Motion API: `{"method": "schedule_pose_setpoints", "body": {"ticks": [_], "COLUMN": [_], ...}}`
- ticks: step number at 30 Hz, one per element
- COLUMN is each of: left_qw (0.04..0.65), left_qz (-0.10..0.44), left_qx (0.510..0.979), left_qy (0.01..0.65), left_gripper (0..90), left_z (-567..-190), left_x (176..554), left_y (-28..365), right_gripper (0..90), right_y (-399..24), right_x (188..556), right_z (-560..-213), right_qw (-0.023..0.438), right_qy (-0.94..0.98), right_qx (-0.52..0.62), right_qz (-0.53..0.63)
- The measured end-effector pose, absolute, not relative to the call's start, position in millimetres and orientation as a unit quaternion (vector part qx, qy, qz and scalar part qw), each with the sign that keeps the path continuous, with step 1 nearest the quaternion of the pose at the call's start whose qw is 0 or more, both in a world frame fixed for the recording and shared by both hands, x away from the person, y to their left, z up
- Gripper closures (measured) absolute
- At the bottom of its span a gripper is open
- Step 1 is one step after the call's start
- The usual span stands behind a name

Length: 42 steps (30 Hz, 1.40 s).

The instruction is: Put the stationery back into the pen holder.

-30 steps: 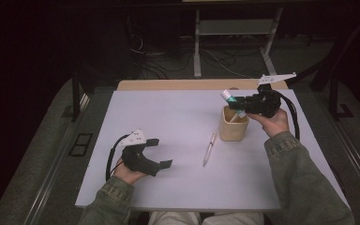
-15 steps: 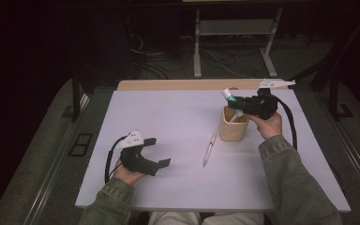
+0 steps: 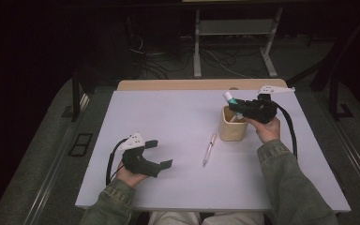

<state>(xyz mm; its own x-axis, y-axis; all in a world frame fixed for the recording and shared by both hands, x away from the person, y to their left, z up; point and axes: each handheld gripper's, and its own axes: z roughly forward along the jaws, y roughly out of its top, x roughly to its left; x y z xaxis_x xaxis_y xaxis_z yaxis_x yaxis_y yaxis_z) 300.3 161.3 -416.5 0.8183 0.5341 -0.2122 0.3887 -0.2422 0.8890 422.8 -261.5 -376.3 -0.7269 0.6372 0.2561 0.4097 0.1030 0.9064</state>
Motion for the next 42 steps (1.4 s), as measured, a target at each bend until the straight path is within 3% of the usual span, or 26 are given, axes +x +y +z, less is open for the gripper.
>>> {"method": "schedule_pose_setpoints", "body": {"ticks": [12, 20, 30, 36, 38, 42], "left_qw": [0.539, 0.538, 0.534, 0.529, 0.526, 0.526], "left_qz": [0.062, 0.062, 0.062, 0.062, 0.06, 0.061], "left_qx": [0.786, 0.786, 0.788, 0.79, 0.792, 0.792], "left_qy": [0.296, 0.298, 0.299, 0.303, 0.304, 0.305], "left_gripper": [0.0, 0.0, 0.0, 0.0, 0.0, 0.0], "left_z": [-419, -419, -419, -419, -420, -419], "left_x": [299, 299, 299, 300, 300, 300], "left_y": [159, 159, 159, 158, 158, 157], "right_gripper": [63.9, 54.4, 34.7, 12.7, 11.4, 0.4], "right_y": [-257, -263, -272, -272, -270, -269], "right_x": [418, 408, 391, 380, 375, 367], "right_z": [-378, -370, -360, -356, -356, -355], "right_qw": [0.11, 0.113, 0.106, 0.097, 0.101, 0.107], "right_qy": [0.749, 0.744, 0.754, 0.763, 0.768, 0.771], "right_qx": [0.347, 0.351, 0.366, 0.381, 0.381, 0.388], "right_qz": [0.554, 0.557, 0.535, 0.513, 0.504, 0.493]}}
